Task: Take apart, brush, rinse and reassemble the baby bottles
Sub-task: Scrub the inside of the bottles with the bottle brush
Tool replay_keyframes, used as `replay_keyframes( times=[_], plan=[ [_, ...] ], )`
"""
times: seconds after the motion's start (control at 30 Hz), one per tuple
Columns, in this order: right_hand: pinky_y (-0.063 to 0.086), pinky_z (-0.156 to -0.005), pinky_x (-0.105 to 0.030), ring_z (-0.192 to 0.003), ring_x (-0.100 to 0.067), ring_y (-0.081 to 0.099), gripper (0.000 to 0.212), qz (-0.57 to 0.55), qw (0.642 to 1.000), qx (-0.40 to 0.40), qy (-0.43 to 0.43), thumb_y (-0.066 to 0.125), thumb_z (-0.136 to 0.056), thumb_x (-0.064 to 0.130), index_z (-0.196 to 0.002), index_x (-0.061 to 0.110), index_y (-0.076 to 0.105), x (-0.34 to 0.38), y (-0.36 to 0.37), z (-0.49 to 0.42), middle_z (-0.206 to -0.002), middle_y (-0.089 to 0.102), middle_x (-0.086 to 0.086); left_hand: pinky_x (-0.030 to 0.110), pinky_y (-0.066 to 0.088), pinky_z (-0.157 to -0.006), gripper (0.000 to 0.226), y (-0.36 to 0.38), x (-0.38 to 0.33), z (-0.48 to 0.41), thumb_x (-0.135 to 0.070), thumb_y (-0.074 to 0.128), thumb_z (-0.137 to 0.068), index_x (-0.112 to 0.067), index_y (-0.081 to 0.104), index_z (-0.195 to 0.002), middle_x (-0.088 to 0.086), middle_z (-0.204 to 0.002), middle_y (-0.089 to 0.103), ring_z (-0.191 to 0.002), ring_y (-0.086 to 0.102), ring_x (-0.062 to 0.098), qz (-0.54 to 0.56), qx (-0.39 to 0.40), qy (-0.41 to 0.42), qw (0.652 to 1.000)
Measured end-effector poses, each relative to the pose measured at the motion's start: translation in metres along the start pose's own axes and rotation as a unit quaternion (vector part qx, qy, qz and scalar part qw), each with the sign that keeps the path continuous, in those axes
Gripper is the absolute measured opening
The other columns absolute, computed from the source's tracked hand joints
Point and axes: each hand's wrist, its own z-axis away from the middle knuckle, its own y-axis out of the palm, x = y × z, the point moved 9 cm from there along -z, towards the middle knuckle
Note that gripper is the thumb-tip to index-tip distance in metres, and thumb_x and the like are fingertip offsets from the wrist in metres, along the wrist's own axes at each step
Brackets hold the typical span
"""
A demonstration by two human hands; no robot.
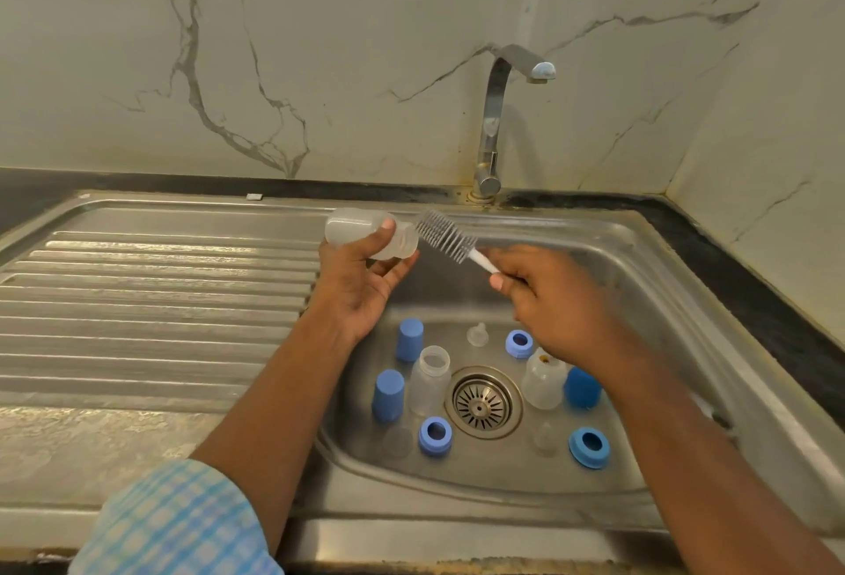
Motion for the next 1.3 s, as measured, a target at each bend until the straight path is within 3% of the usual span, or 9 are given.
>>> replay_keyframes(
  times=[0.07,0.2,0.43,0.53,0.83,0.97,1.1,1.2,1.3],
  plan=[
    [0.048,-0.074,-0.039,-0.081,-0.015,0.054,0.039,0.049,0.999,-0.011,-0.016,0.049,-0.101,0.019,-0.136,0.035,0.056,0.004,0.0,-0.002,-0.091,0.06,0.004,0.037,0.061,-0.07,0.089,0.0,0.0,-0.001,-0.002,0.077,-0.069,-0.012,0.033,-0.146,0.023,-0.134,0.055,-0.108,0.067,0.035,-0.018,-0.003,0.009,1.0],
    [0.035,-0.059,-0.029,-0.064,-0.008,0.045,0.035,0.04,0.998,-0.039,-0.01,0.048,-0.102,0.026,-0.134,0.035,0.058,0.0,-0.002,-0.005,-0.075,0.053,0.007,0.04,0.062,-0.07,0.08,0.003,0.006,0.003,-0.012,0.078,-0.074,-0.018,0.036,-0.142,0.015,-0.131,0.06,-0.101,0.07,0.03,-0.05,-0.016,0.015,0.999],
    [0.038,-0.059,-0.03,-0.062,-0.01,0.05,0.035,0.047,0.999,-0.009,0.002,0.048,-0.102,0.031,-0.135,0.038,0.056,0.002,0.021,-0.009,-0.066,0.05,0.012,0.044,0.062,-0.075,0.062,0.006,0.011,0.004,-0.01,0.065,-0.093,-0.022,0.031,-0.143,0.012,-0.121,0.06,-0.096,0.07,0.029,-0.033,-0.026,0.025,0.999],
    [0.044,-0.065,-0.032,-0.074,-0.02,0.058,0.035,0.082,0.996,-0.013,0.019,0.046,-0.102,0.031,-0.135,0.038,0.056,-0.001,0.022,-0.01,-0.077,0.056,0.007,0.049,0.061,-0.081,0.06,0.009,0.015,0.007,-0.01,0.063,-0.095,-0.025,0.031,-0.142,0.012,-0.121,0.06,-0.1,0.069,0.031,-0.047,-0.018,0.026,0.998],
    [0.044,-0.064,-0.035,-0.068,-0.024,0.055,0.027,0.097,0.991,-0.046,0.077,0.042,-0.103,0.029,-0.115,0.025,0.066,-0.022,0.015,-0.016,-0.075,0.056,0.001,0.048,0.061,-0.079,0.064,0.019,0.016,0.012,-0.006,0.065,-0.094,-0.028,0.028,-0.141,0.011,-0.132,0.053,-0.11,0.065,0.038,-0.101,0.005,0.053,0.993],
    [0.041,-0.056,-0.032,-0.061,-0.015,0.053,0.024,0.066,0.996,-0.033,0.043,0.046,-0.102,0.03,-0.113,0.027,0.067,-0.014,0.017,-0.013,-0.067,0.054,0.007,0.045,0.062,-0.078,0.066,0.011,0.012,0.011,-0.004,0.064,-0.094,-0.027,0.026,-0.143,0.013,-0.135,0.051,-0.115,0.062,0.037,-0.081,-0.028,0.065,0.994],
    [0.044,-0.059,-0.035,-0.066,-0.019,0.056,0.023,0.07,0.997,-0.008,0.023,0.046,-0.102,0.03,-0.112,0.026,0.066,-0.002,0.028,-0.014,-0.074,0.061,0.003,0.044,0.061,-0.076,0.067,0.002,0.01,0.009,-0.005,0.065,-0.093,-0.027,0.025,-0.143,0.015,-0.131,0.054,-0.106,0.066,0.034,-0.037,-0.066,0.057,0.995],
    [0.033,-0.052,-0.031,-0.061,-0.016,0.049,0.021,0.072,0.996,-0.032,0.045,0.045,-0.102,0.029,-0.094,0.024,0.064,-0.01,0.021,-0.017,-0.066,0.053,0.006,0.044,0.062,-0.076,0.062,0.008,0.015,0.012,-0.003,0.065,-0.093,-0.029,0.029,-0.136,0.012,-0.127,0.054,-0.102,0.067,0.032,-0.038,-0.048,0.045,0.997],
    [0.029,-0.051,-0.03,-0.057,-0.016,0.044,0.023,0.063,0.995,-0.042,0.063,0.045,-0.102,0.027,-0.084,0.024,0.059,-0.02,0.018,-0.018,-0.061,0.048,0.006,0.048,0.06,-0.081,0.066,0.014,0.02,0.012,-0.004,0.065,-0.093,-0.027,0.027,-0.142,0.011,-0.128,0.053,-0.104,0.066,0.034,-0.046,-0.023,0.039,0.998]
  ],
)
